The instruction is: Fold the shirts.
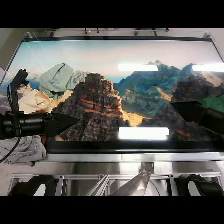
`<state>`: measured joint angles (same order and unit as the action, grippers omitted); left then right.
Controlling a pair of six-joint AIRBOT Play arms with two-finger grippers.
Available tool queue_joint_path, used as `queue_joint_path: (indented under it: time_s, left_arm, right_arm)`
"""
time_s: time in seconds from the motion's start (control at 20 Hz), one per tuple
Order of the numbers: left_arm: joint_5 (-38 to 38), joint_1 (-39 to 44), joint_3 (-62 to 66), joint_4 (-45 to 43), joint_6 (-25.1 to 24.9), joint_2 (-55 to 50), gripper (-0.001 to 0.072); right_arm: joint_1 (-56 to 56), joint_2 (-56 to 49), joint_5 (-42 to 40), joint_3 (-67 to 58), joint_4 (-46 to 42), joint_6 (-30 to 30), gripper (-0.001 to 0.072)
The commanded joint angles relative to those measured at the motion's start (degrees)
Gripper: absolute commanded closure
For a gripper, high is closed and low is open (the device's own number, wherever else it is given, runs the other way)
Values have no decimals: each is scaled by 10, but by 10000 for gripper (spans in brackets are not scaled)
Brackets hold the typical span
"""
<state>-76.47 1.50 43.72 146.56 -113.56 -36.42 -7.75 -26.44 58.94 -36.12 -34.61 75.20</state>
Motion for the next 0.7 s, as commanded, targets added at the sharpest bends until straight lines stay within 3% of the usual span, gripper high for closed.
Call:
queue_joint_path:
  time_s: [0.0,0.15,0.2,0.25,0.3,0.35,0.45,0.55,0.65]
  left_arm:
    - [1,0,0,-1,-1,1,685]
    - [8,0,0,-1,-1,1,684]
    - [19,-4,7,-15,-1,-1,606]
    - [28,-17,26,-53,3,-11,346]
    - [38,-41,59,-113,21,-33,204]
    - [46,-70,94,-180,43,-61,7]
    - [49,-129,171,-277,49,-146,-13]
    - [48,-159,254,-315,19,-269,-13]
    - [59,-161,348,-347,19,-407,-13]
  right_arm:
    - [0,0,0,0,0,0,691]
    - [0,0,0,0,0,0,691]
    - [0,0,0,0,0,0,691]
    - [0,0,0,0,0,0,691]
    - [0,0,0,0,0,0,691]
    - [0,0,0,0,0,0,691]
    - [0,0,0,0,0,0,691]
    - [0,0,0,0,0,0,691]
    - [0,0,0,0,0,0,691]
